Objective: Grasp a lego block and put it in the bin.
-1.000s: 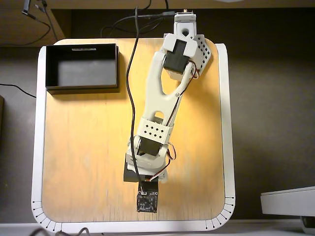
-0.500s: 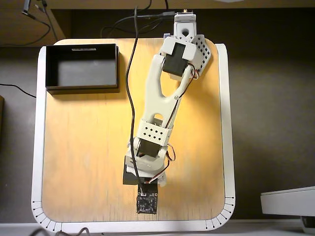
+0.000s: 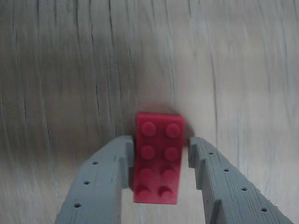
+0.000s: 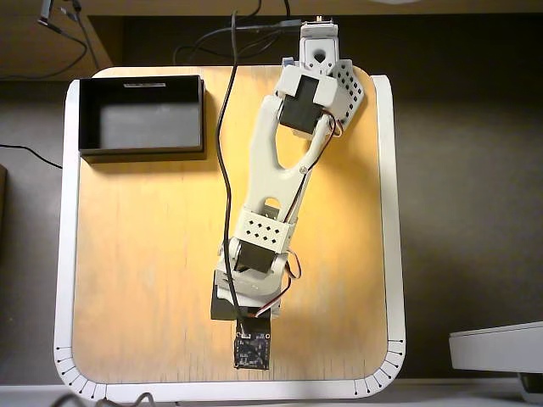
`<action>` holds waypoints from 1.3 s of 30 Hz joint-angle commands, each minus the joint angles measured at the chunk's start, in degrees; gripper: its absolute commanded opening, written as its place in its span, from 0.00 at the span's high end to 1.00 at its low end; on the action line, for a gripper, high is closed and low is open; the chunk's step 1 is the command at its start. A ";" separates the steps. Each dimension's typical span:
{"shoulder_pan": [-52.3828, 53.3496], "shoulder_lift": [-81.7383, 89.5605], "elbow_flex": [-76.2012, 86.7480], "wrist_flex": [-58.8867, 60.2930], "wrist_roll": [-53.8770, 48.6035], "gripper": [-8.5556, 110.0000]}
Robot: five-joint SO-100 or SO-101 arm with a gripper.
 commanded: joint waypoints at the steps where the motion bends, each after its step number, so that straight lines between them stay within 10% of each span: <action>1: 1.05 0.97 -7.03 -1.32 0.35 0.89; 39: 14.77 43.95 -6.94 18.46 -5.10 0.92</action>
